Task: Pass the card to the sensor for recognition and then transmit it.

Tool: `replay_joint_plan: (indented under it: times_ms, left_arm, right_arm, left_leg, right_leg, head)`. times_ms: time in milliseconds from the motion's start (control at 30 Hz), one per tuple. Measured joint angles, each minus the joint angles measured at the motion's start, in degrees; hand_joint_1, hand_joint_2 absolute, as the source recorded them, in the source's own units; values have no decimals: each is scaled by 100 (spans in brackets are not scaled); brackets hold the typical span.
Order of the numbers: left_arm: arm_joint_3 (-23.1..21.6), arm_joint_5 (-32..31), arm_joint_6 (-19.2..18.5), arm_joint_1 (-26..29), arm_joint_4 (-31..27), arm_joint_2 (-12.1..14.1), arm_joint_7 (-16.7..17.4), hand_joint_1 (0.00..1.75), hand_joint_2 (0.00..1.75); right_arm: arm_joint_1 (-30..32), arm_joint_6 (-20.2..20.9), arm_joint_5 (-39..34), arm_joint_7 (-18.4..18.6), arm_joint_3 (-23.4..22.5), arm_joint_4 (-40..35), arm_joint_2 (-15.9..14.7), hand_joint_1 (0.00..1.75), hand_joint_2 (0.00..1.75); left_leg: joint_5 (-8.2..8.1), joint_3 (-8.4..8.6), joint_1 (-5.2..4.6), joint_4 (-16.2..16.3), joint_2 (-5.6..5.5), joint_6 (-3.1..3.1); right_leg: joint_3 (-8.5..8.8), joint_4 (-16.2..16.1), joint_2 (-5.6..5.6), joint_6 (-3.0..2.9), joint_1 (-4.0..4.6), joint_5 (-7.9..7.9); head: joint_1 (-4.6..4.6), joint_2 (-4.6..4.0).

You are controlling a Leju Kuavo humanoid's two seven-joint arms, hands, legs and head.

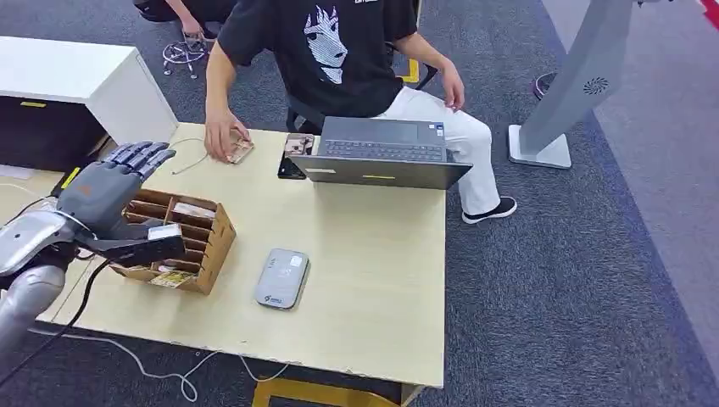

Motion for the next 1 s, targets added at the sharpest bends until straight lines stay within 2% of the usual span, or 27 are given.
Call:
replay_joint_plan:
  times_ms: [267, 467, 533, 700, 1000]
  left_arm:
    - [-350, 162, -127, -434, 639, -295, -2, 0, 175]
    - [-486, 190, -129, -573, 894, -433, -11, 0, 175]
    - [-527, 260, -168, -613, 936, -437, -44, 0, 175]
    - [-660, 536, -549, -843, 997, -393, -42, 0, 175]
    - [-835, 662, -754, -1090, 1052, -280, 61, 0, 175]
  right_arm:
    - [-156, -2, -120, -114, 223, 35, -59, 0, 175]
    - [-226, -2, -131, -136, 334, 72, -79, 0, 175]
    - [-272, -2, -239, -188, 391, 79, -87, 0, 175]
    - [-430, -2, -479, -354, 634, 127, -109, 0, 175]
    - [-606, -2, -623, -439, 890, 181, -133, 0, 175]
  left_leg:
    - [1, 0, 0, 0, 1, -1]
    - [2, -1, 0, 0, 1, -1]
    - [1, -1, 1, 0, 2, -1]
    - [2, -2, 1, 0, 1, -1]
    - [2, -2, 1, 0, 1, 0]
  right_leg:
    - [-1, 1, 1, -1, 0, 1]
    - [-1, 1, 2, 0, 0, 1]
    - [-2, 1, 3, 0, 0, 1]
    - [-1, 1, 2, 0, 0, 1]
    - [-1, 2, 3, 0, 1, 1]
  head:
    - [0, 0]
    - [0, 0]
    - [0, 0]
    - [0, 0]
    - [0, 0]
